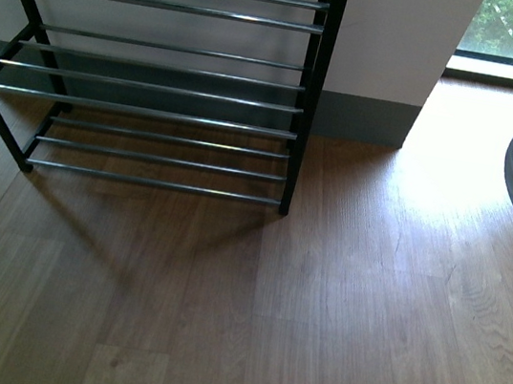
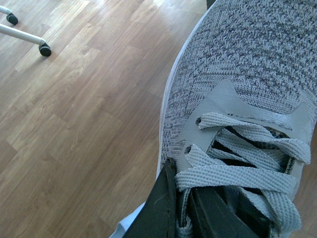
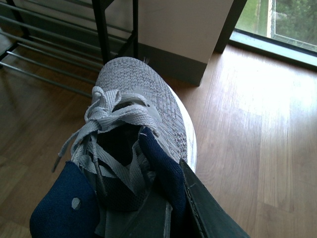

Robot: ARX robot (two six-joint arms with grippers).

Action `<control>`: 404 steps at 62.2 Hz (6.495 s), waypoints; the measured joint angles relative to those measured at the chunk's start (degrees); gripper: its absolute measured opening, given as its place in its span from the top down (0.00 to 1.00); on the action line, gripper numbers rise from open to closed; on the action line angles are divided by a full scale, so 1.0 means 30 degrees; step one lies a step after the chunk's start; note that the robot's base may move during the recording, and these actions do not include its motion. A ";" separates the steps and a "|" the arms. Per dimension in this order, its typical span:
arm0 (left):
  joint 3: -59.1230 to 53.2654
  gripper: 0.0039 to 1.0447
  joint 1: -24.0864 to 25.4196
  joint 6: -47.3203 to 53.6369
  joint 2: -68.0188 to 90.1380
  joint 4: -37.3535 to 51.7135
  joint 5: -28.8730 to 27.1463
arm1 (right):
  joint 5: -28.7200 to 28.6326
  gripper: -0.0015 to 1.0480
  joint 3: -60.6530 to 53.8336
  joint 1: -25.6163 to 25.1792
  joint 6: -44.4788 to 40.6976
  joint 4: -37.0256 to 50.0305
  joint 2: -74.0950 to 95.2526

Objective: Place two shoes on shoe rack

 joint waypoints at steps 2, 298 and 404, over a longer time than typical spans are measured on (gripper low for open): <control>0.0000 0.99 0.0000 0.0007 0.0000 0.0000 0.0000 | -0.0022 0.99 0.0000 0.0000 0.0000 0.0000 0.0000; -0.0073 0.99 0.0007 -0.0058 0.0007 0.0000 -0.0007 | 1.3726 0.99 1.2415 0.8153 1.6670 1.1948 2.4319; -0.0073 0.99 0.0007 -0.0058 0.0007 0.0000 0.0000 | 0.9661 0.90 -0.0656 0.6098 0.9500 2.0531 1.0550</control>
